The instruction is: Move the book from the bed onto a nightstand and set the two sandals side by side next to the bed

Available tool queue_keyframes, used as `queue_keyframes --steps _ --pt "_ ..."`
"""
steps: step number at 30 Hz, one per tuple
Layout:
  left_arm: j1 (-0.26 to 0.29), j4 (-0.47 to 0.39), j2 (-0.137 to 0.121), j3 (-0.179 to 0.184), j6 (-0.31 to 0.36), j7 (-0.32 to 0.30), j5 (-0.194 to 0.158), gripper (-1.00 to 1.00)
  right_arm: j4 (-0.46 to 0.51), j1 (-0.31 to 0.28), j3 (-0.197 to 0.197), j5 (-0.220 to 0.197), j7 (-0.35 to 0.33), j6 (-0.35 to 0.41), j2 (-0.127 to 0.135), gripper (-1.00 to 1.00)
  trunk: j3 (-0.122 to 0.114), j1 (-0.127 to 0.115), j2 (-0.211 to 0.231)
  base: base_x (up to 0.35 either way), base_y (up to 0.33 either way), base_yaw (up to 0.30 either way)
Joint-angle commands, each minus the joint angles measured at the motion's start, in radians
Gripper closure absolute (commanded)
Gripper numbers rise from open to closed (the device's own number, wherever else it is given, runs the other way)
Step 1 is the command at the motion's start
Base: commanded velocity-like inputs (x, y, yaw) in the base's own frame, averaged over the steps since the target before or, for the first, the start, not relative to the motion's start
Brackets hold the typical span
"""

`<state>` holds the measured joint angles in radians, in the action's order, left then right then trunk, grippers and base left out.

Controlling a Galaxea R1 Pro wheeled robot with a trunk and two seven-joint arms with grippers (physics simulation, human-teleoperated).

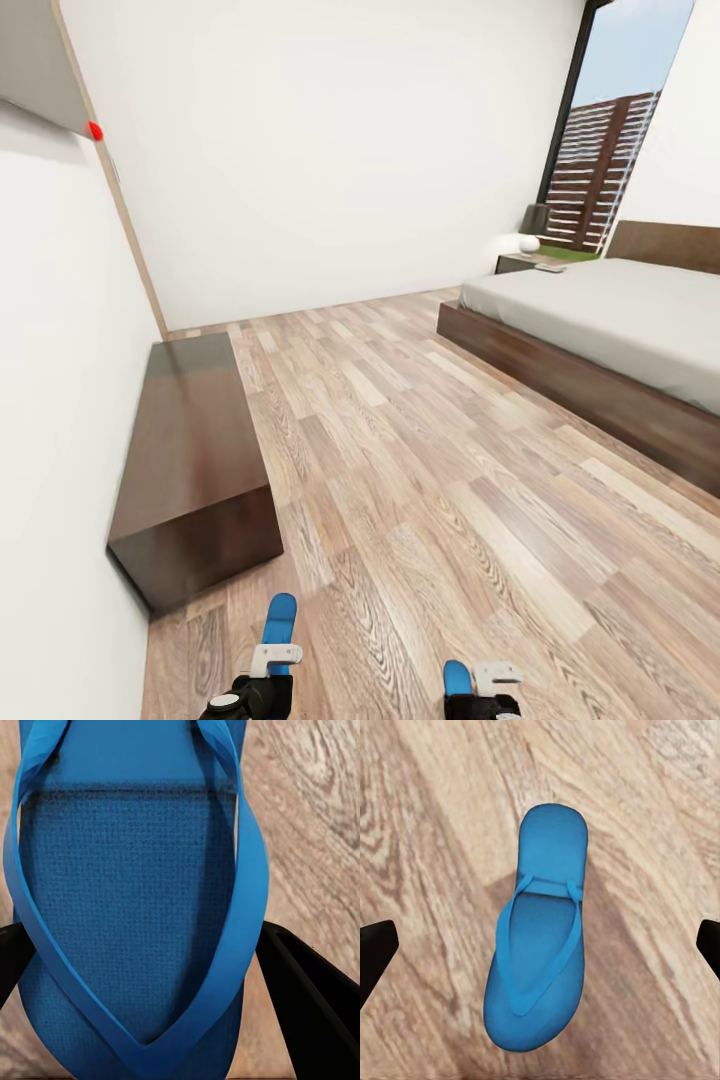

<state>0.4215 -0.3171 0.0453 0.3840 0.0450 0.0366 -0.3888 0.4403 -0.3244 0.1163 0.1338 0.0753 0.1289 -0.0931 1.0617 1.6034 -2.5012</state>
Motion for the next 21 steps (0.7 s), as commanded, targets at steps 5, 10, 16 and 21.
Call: queue_keyframes --steps 5,10,16,21 --pt "0.000 -0.003 -0.001 0.007 0.004 0.003 -0.008 1.00 0.002 -0.012 0.006 0.010 0.000 0.038 -0.004 -1.00 0.020 0.002 -0.002 0.000 0.000 0.000" --pt "0.000 -0.080 -0.002 0.007 0.011 0.000 -0.008 1.00 0.000 -0.015 0.007 0.009 -0.001 0.047 -0.003 -1.00 0.028 0.003 -0.002 0.000 0.000 0.000" --pt "-0.076 -0.428 -0.045 0.002 0.170 0.000 -0.009 1.00 -0.004 -0.016 0.007 0.009 0.000 0.050 -0.005 -1.00 0.028 0.003 -0.002 0.000 0.000 0.000" --pt "-0.136 -0.742 -0.096 -0.001 0.377 0.015 -0.008 1.00 -0.006 -0.016 0.007 0.009 0.001 0.050 -0.006 -1.00 0.028 0.003 -0.002 0.000 0.000 0.000"
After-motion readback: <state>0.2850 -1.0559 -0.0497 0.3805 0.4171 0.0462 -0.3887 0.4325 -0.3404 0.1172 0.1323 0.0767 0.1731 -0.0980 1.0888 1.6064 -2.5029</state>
